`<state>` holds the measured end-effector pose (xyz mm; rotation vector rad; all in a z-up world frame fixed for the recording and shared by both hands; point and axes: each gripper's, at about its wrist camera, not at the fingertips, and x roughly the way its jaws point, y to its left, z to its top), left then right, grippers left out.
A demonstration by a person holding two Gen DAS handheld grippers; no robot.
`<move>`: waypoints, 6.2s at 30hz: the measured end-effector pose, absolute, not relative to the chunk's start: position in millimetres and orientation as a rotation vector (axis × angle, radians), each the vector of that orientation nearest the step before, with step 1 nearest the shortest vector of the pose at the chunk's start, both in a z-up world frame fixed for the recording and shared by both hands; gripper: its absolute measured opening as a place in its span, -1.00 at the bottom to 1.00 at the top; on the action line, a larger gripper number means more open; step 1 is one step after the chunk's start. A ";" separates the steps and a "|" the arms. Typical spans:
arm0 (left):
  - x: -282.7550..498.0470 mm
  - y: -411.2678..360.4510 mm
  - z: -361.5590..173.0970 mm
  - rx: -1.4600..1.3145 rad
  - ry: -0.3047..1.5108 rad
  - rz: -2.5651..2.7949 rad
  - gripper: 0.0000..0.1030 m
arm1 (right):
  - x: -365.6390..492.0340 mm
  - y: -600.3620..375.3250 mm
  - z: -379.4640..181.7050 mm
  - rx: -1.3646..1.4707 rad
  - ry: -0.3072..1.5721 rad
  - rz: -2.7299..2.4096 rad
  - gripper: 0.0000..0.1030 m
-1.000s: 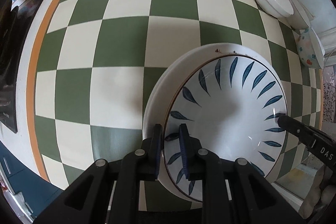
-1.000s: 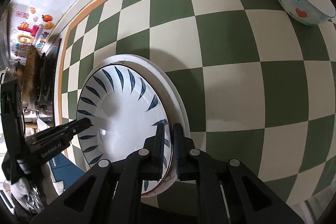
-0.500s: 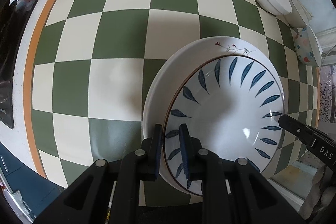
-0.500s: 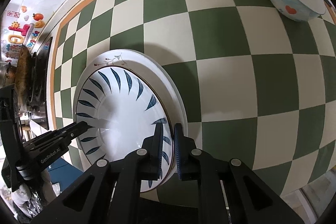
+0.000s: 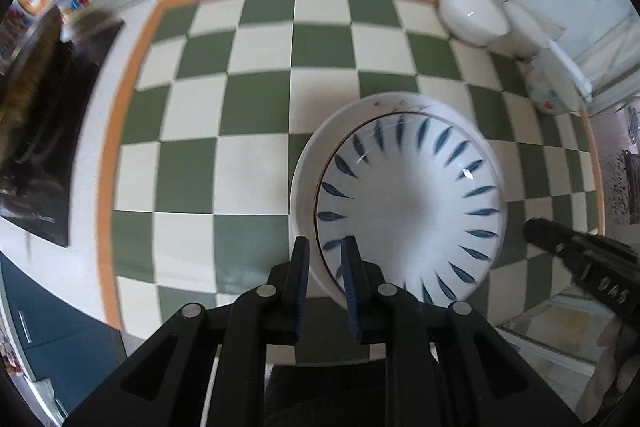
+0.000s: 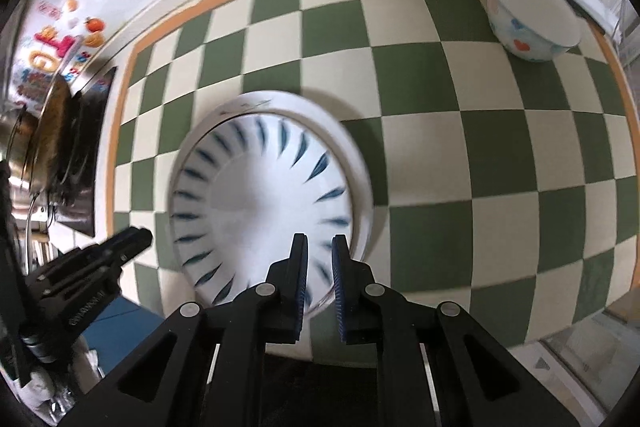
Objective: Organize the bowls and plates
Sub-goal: 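Lower the blue-striped plate with both tools onto the white plate stack, then open both tools and pull them back from the plate stack, then move both tools to the white bowls and grip the heart-print bowl, then lift the floral bowl with both tools and lower it into the blue-dotted bowl, then grip the blue-dotted bowl rim with both tools and lift the nested bowls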
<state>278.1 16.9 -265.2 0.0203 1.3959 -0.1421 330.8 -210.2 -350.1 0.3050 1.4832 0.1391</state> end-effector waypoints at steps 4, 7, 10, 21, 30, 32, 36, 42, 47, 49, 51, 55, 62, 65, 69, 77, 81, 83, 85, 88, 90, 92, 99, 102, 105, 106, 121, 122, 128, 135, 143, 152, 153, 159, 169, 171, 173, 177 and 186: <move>253.6 20.9 -225.9 0.033 1.319 -0.149 -0.49 | 298.3 -199.6 -316.8 0.288 1.435 0.154 -0.42; 240.7 19.4 -203.3 0.045 1.269 -0.151 -0.21 | 277.0 -194.3 -293.1 0.274 1.393 0.154 -0.03; 229.7 22.7 -188.2 0.040 1.244 -0.155 0.50 | 256.2 -190.4 -266.5 0.264 1.341 0.149 0.28; 192.2 32.1 -159.2 0.009 1.187 -0.182 0.86 | 202.0 -181.3 -213.8 0.225 1.263 0.087 0.76; 181.3 27.8 -151.3 -0.001 1.184 -0.211 0.95 | 192.1 -184.0 -197.4 0.249 1.241 0.099 0.78; 182.7 23.9 -148.3 -0.001 1.167 -0.217 0.96 | 194.9 -186.1 -196.2 0.256 1.237 0.107 0.79; 195.7 14.6 -146.2 -0.021 1.149 -0.227 0.97 | 204.3 -197.6 -195.7 0.284 1.220 0.116 0.81; 239.6 -20.4 -152.7 -0.020 1.155 -0.226 0.97 | 243.8 -242.0 -209.1 0.366 1.222 0.134 0.82; 307.6 -61.9 -167.0 -0.034 1.191 -0.214 0.97 | 303.7 -288.3 -227.3 0.449 1.237 0.162 0.82; 342.7 -79.5 -175.9 -0.038 1.212 -0.204 0.97 | 343.6 -310.2 -238.8 0.472 1.246 0.168 0.82; 377.2 -95.1 -184.9 -0.028 1.220 -0.171 0.97 | 384.5 -331.0 -254.4 0.508 1.271 0.174 0.82; 445.7 -117.5 -215.3 -0.076 1.294 -0.155 0.89 | 458.9 -360.0 -284.9 0.549 1.311 0.175 0.81; 530.9 -143.0 -271.5 -0.166 1.413 -0.151 0.30 | 561.6 -389.9 -352.2 0.626 1.421 0.165 0.75; 553.0 -150.8 -295.2 -0.176 1.458 -0.149 0.19 | 590.8 -391.8 -377.5 0.641 1.461 0.169 0.65; 570.3 -163.5 -318.9 -0.154 1.512 -0.166 -0.07 | 611.4 -388.8 -403.4 0.648 1.503 0.178 0.35; 582.7 -184.5 -348.2 -0.106 1.575 -0.210 -0.58 | 620.0 -377.2 -428.1 0.654 1.530 0.159 -0.32; 585.0 -185.7 -351.2 -0.103 1.560 -0.220 -0.63 | 623.7 -375.8 -436.8 0.632 1.538 0.119 -0.73; 586.1 -185.4 -350.6 -0.101 1.559 -0.222 -0.65 | 622.6 -376.5 -438.8 0.640 1.532 0.112 -0.76; 585.3 -186.7 -348.8 -0.109 1.550 -0.230 -0.65 | 620.6 -373.8 -436.6 0.627 1.528 0.107 -0.76; 583.2 -184.1 -343.5 -0.101 1.535 -0.229 -0.65 | 618.2 -368.1 -433.6 0.599 1.524 0.104 -0.76; 579.9 -180.3 -336.8 -0.107 1.522 -0.232 -0.65 | 616.3 -365.9 -428.4 0.585 1.512 0.109 -0.76; 575.4 -176.8 -328.5 -0.107 1.510 -0.233 -0.65 | 613.3 -365.5 -418.7 0.567 1.499 0.119 -0.76; 536.7 -171.1 -284.4 -0.103 1.454 -0.263 -0.65 | 586.7 -360.5 -374.9 0.552 1.447 0.161 -0.75; 510.2 -171.5 -268.2 -0.095 1.439 -0.288 -0.65 | 561.5 -360.7 -354.2 0.551 1.424 0.177 -0.75; 482.4 -175.2 -256.6 -0.091 1.432 -0.320 -0.65 | 530.8 -370.1 -338.3 0.553 1.409 0.185 -0.75; 474.3 -179.1 -255.3 -0.090 1.432 -0.329 -0.65 | 521.4 -371.7 -335.2 0.553 1.408 0.182 -0.75; 378.9 -222.7 -305.9 -0.022 1.570 -0.415 -0.65 | 393.4 -416.7 -369.3 0.561 1.505 0.124 -0.76; 374.9 -225.4 -310.8 -0.014 1.578 -0.414 -0.65 | 390.8 -418.9 -373.2 0.562 1.511 0.119 -0.76; 367.5 -239.1 -337.9 0.008 1.629 -0.412 -0.65 | 375.3 -427.6 -404.8 0.563 1.554 0.090 -0.76; 360.3 -247.0 -349.3 0.040 1.646 -0.413 -0.65 | 368.0 -433.3 -428.1 0.569 1.593 0.077 -0.76; 360.7 -250.9 -345.7 0.046 1.644 -0.420 -0.65 | 372.0 -440.5 -424.9 0.600 1.584 0.085 -0.76; 391.2 -238.7 -278.1 0.005 1.503 -0.397 -0.45 | 388.6 -504.2 -372.3 0.713 1.453 0.057 -0.54; 399.9 -239.0 -276.1 -0.006 1.493 -0.393 -0.42 | 395.0 -514.3 -365.0 0.722 1.429 0.049 -0.30; 454.5 -255.2 -286.6 -0.062 1.512 -0.383 -0.42 | 436.9 -548.5 -351.3 0.733 1.375 0.011 -0.11; 504.5 -296.9 -326.4 -0.071 1.604 -0.402 -0.42 | 488.8 -551.1 -381.1 0.719 1.413 -0.003 -0.10; 509.1 -304.9 -336.9 -0.063 1.632 -0.411 -0.42 | 492.8 -548.5 -390.8 0.717 1.428 0.001 -0.10; 511.5 -312.5 -347.6 -0.044 1.655 -0.411 -0.42 | 497.2 -545.9 -400.8 0.714 1.444 -0.005 -0.10; 511.9 -320.3 -357.4 -0.030 1.646 -0.426 -0.44 | 506.9 -540.9 -422.9 0.726 1.478 0.007 -0.10; 507.9 -329.1 -357.8 0.014 1.591 -0.442 -0.81 | 512.1 -526.9 -432.3 0.672 1.481 -0.003 -0.76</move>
